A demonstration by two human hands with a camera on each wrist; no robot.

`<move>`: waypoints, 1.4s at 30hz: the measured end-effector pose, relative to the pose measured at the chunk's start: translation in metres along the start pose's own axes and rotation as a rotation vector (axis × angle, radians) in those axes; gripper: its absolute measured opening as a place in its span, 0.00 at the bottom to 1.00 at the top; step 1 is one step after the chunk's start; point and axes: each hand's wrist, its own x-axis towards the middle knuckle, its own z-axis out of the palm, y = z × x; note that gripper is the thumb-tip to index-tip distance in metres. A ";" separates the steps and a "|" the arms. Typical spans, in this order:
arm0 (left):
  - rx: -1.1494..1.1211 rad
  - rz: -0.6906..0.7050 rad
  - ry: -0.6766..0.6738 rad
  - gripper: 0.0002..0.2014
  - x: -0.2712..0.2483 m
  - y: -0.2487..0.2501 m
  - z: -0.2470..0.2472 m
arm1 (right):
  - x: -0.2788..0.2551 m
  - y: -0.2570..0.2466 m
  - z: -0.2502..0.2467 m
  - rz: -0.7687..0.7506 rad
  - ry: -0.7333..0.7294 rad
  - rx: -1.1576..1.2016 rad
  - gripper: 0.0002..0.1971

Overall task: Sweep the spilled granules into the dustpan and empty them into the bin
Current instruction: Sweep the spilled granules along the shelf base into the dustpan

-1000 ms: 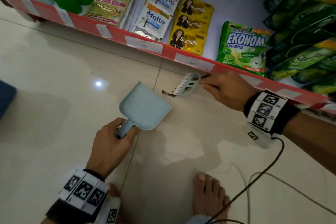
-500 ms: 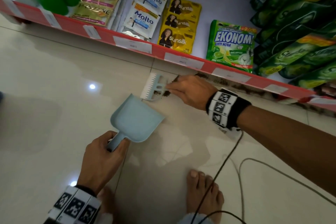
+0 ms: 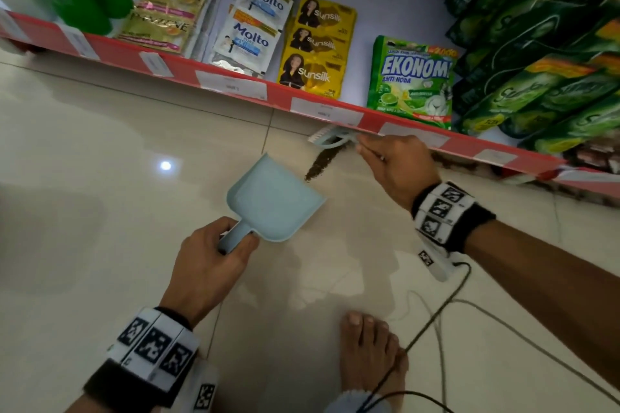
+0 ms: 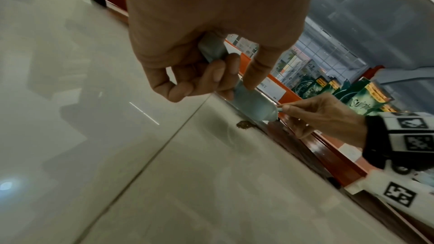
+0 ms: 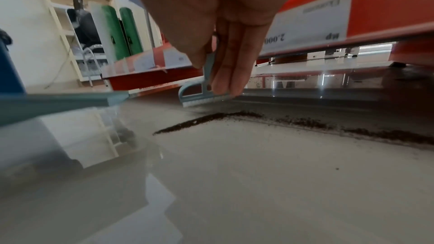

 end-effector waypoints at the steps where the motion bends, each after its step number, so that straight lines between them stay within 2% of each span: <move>1: 0.005 0.004 -0.007 0.14 0.003 0.003 0.002 | 0.003 -0.003 0.005 0.023 -0.019 -0.047 0.18; 5: -0.001 0.020 -0.026 0.12 0.009 0.009 0.009 | 0.007 -0.006 0.018 0.098 -0.055 -0.097 0.16; 9: -0.011 0.022 -0.032 0.13 0.010 0.008 0.011 | -0.009 -0.001 0.015 0.011 -0.112 0.002 0.14; 11: -0.014 0.017 -0.031 0.13 0.011 0.007 0.013 | -0.021 0.001 0.010 -0.022 -0.063 0.068 0.13; 13: -0.026 0.022 -0.045 0.11 0.013 0.008 0.016 | -0.029 0.006 0.005 -0.026 0.048 0.082 0.13; 16: -0.012 0.037 -0.074 0.11 0.017 0.012 0.023 | -0.029 0.020 0.001 0.013 0.127 0.002 0.15; 21: -0.012 0.071 -0.136 0.09 0.021 0.020 0.034 | -0.023 0.035 0.005 0.180 0.071 -0.092 0.15; 23: -0.005 0.077 -0.150 0.10 0.021 0.023 0.037 | -0.020 0.033 0.009 0.227 -0.002 -0.099 0.17; 26: 0.003 0.071 -0.166 0.11 0.021 0.026 0.042 | -0.022 0.024 0.014 0.171 -0.188 -0.025 0.17; 28: -0.002 0.067 -0.179 0.10 0.020 0.027 0.044 | -0.031 0.014 0.016 0.110 -0.249 -0.001 0.16; 30: -0.006 0.066 -0.190 0.09 0.020 0.029 0.046 | -0.041 0.005 0.015 0.062 -0.178 0.017 0.15; 33: -0.021 0.051 -0.198 0.11 0.020 0.034 0.050 | -0.046 0.007 0.008 0.040 0.005 0.005 0.15; 35: -0.006 0.056 -0.205 0.14 0.021 0.039 0.053 | -0.044 0.018 0.002 0.080 0.081 -0.019 0.15; 37: 0.018 0.061 -0.218 0.16 0.021 0.043 0.057 | -0.043 0.033 -0.004 0.154 0.086 -0.061 0.15; 40: 0.034 0.058 -0.237 0.14 0.023 0.047 0.065 | -0.044 0.054 -0.010 0.318 -0.029 -0.146 0.17; 42: 0.043 0.050 -0.259 0.11 0.025 0.049 0.072 | -0.049 0.058 -0.010 0.341 -0.141 -0.092 0.16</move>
